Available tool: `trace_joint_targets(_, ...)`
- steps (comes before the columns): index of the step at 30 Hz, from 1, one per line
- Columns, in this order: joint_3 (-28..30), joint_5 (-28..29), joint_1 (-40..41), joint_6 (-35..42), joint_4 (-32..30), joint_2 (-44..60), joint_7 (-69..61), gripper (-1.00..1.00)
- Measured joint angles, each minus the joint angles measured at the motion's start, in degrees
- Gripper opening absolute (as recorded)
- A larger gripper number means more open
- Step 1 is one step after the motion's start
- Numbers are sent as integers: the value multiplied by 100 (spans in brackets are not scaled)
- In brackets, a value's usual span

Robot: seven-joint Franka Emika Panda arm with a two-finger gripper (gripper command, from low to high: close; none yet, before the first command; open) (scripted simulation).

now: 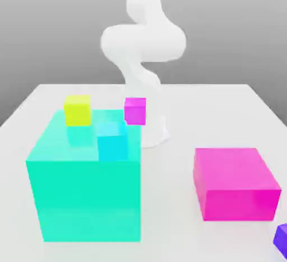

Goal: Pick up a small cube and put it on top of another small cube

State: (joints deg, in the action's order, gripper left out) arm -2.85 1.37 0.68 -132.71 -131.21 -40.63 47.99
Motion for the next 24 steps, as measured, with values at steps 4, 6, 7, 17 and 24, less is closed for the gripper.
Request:
trace_joint_targets(4,-473,259,97,-159,93,856,379,0)
trace_joint_targets(6,-695,404,131,-232,140,1270,578,0)
trace_joint_targets(7,-787,489,125,-267,163,1478,684,0)
trace_joint_targets(17,-1622,1369,-31,-624,395,3568,1783,0)
trace_joint_targets(24,-1779,1785,-514,-903,548,4988,2411,0)
